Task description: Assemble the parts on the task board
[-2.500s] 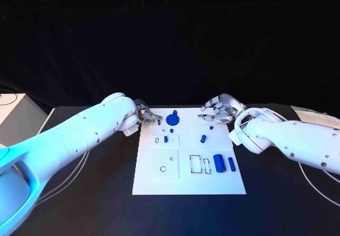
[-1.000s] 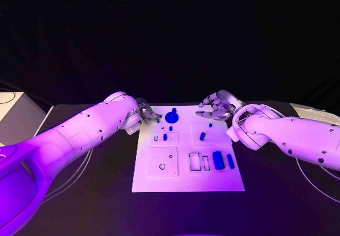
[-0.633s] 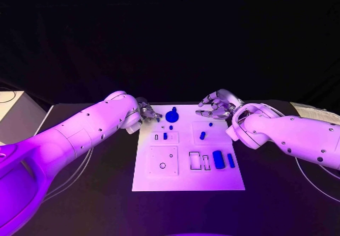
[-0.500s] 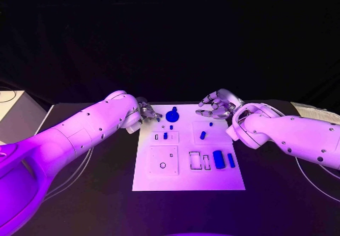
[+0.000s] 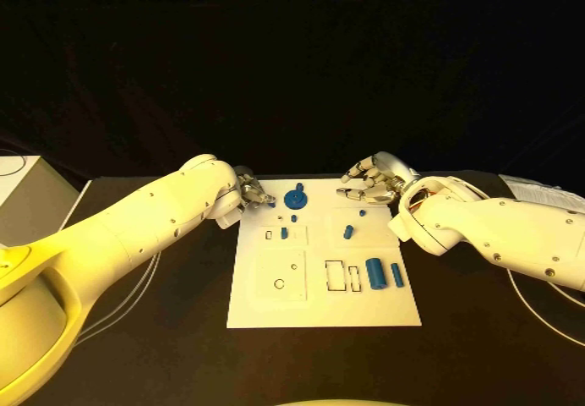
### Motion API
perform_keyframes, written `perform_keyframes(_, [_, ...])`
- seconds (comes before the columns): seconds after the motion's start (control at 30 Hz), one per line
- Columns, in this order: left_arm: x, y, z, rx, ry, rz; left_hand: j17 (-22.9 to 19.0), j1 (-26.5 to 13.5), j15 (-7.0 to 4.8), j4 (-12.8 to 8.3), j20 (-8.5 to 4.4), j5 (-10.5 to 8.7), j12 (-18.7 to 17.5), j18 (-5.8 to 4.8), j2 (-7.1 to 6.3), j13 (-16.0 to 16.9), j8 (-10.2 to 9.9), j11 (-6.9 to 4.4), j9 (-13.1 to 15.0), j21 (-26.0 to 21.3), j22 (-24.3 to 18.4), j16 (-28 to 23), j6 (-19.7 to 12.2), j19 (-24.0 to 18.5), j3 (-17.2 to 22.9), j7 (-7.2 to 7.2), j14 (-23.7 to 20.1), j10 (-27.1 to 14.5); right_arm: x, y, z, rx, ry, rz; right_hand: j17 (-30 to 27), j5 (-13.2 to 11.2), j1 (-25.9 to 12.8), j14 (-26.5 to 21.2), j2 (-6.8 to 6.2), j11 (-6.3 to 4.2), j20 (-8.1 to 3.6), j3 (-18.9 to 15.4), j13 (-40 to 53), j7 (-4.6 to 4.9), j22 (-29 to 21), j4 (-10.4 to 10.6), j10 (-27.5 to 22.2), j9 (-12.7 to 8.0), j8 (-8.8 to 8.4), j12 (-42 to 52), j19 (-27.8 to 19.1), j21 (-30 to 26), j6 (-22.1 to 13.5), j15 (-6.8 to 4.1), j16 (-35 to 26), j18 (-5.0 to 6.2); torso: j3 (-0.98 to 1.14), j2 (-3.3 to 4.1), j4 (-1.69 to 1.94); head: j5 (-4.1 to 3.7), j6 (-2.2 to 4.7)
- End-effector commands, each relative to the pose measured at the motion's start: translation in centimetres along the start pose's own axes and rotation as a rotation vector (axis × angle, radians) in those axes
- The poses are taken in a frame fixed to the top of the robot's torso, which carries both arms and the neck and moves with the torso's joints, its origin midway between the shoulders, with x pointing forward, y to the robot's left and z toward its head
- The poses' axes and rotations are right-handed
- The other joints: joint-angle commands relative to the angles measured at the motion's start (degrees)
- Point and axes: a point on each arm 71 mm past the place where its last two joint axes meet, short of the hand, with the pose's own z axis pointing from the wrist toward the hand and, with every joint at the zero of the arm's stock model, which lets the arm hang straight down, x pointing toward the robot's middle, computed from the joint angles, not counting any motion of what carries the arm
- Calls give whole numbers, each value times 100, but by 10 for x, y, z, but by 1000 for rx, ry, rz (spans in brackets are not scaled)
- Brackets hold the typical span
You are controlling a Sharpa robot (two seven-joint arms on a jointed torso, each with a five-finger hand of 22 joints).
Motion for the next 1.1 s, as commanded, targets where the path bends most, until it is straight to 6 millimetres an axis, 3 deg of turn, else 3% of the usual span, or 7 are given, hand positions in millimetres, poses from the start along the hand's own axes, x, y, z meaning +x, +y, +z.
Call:
perform_keyframes(0.03, [3, -2, 0, 13, 27, 4, 770, 155, -51, -82, -42, 7, -13, 18, -12, -22, 71, -46, 67, 33, 13, 27, -48, 11, 297, -31, 330, 2, 0, 2, 0, -18, 2, -8, 1416, 33, -64, 576, -3, 30, 48, 26, 1116, -4, 1507, -4, 233, -5, -2, -8, 610, 27, -41, 29, 1, -83, 0, -6, 12, -3, -12])
perform_keyframes(0.3, [3, -1, 0, 24, 34, -30, 786, 127, -33, -417, -36, 1, -18, 16, -131, -15, 226, -18, 189, 56, 45, 39, -125, 13, 1116, 7, 335, 63, 0, 2, 0, -17, 2, -8, 1416, 33, -64, 576, -3, 30, 48, 26, 1116, -4, 1507, -4, 233, -5, -2, -8, 610, 27, -41, 29, 1, -83, -4, -11, 14, -2, -17])
perform_keyframes(0.6, [2, 1, -5, 45, 54, -97, 805, -63, -36, -678, -40, 4, 20, 8, -208, 45, 293, -19, 241, 94, 103, 50, -79, 44, 1548, 12, 345, 154, -1, 0, 0, -14, 1, -9, 1414, 41, -72, 575, 5, 30, 48, 32, 1122, -4, 1507, -1, 240, -5, 0, -1, 610, 27, -40, 29, 0, -83, -9, -24, 21, 8, -13])
perform_keyframes(0.87, [0, 4, -18, 73, 91, -151, 888, -463, -75, -1103, -68, 77, 122, -9, -333, 219, 365, -58, 280, 163, 211, 85, 56, 117, 2101, -22, 387, 344, -2, -2, -1, -9, -2, -10, 1414, 46, -76, 575, 8, 29, 47, 36, 1121, -5, 1507, -2, 239, -5, 2, -2, 610, 27, -39, 28, -1, -83, -14, -100, 55, 9, -54])
perform_keyframes(1.1, [-1, 6, -33, 98, 83, -136, 939, -576, -96, -1224, -85, 133, 150, -38, -370, 271, 370, -79, 273, 229, 349, 104, 126, 224, 2234, -42, 410, 423, -4, -5, -1, -2, -7, -11, 1414, 46, -76, 575, 8, 29, 47, 36, 1121, -5, 1507, -2, 239, -5, 2, -2, 610, 27, -39, 28, -1, -83, -23, -136, 70, 11, -80])
